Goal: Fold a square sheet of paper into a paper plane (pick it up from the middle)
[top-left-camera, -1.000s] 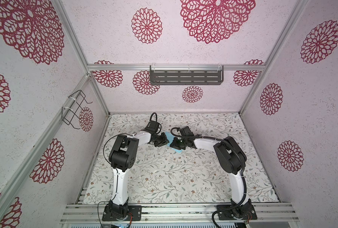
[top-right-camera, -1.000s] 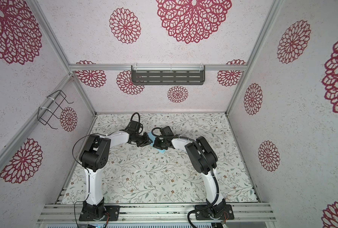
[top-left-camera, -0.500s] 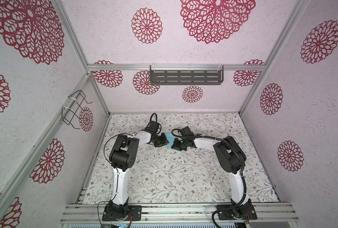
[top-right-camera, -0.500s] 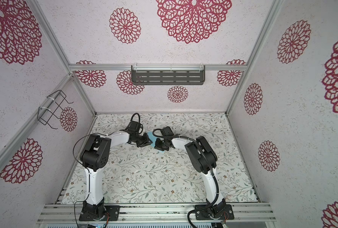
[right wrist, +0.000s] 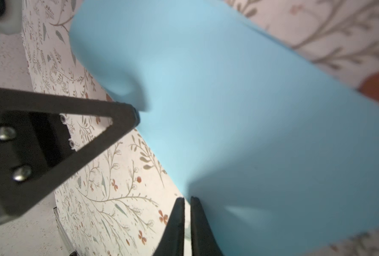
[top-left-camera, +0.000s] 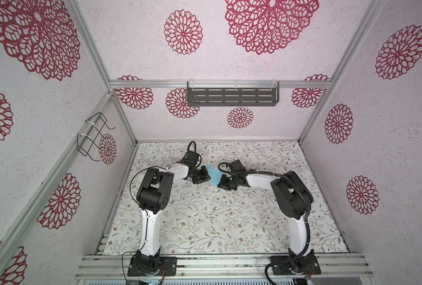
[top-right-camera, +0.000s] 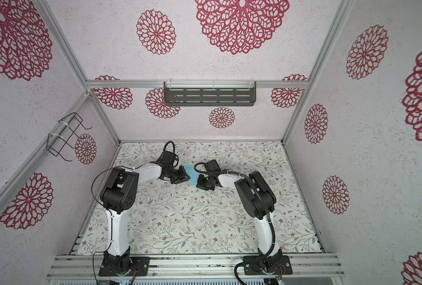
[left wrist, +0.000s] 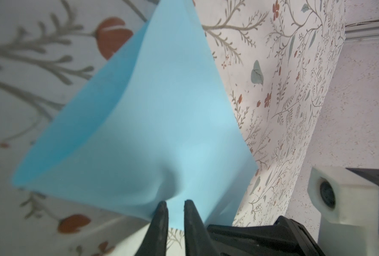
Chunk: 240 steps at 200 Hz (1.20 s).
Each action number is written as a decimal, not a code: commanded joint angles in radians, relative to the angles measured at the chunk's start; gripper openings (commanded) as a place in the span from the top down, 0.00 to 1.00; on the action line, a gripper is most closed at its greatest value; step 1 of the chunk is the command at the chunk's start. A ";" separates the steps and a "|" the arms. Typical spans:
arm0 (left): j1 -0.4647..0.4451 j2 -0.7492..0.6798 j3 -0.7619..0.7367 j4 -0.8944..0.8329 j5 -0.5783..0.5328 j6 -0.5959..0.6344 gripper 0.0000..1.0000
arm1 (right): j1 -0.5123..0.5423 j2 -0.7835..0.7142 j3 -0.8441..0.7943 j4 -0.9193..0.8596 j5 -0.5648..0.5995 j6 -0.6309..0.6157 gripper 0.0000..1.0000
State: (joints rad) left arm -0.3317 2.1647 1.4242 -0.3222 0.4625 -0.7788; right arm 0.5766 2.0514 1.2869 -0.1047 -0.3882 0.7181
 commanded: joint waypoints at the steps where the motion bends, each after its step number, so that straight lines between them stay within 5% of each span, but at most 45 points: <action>1: 0.008 0.041 0.002 -0.044 -0.039 0.002 0.82 | -0.016 -0.055 -0.051 -0.109 0.050 -0.034 0.87; 56: 0.009 0.040 0.009 -0.050 -0.036 0.010 0.82 | -0.021 -0.153 -0.034 -0.014 0.006 -0.039 0.85; 145: 0.010 0.047 0.032 -0.068 -0.026 0.032 0.80 | -0.011 0.068 0.166 -0.031 -0.072 -0.034 0.83; 240: 0.072 0.060 0.034 -0.059 0.025 0.073 0.75 | -0.015 0.102 0.125 -0.109 -0.037 -0.076 0.82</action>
State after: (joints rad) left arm -0.3061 2.1799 1.4540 -0.3569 0.5045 -0.7330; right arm 0.5644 2.1521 1.4338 -0.1322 -0.4496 0.6758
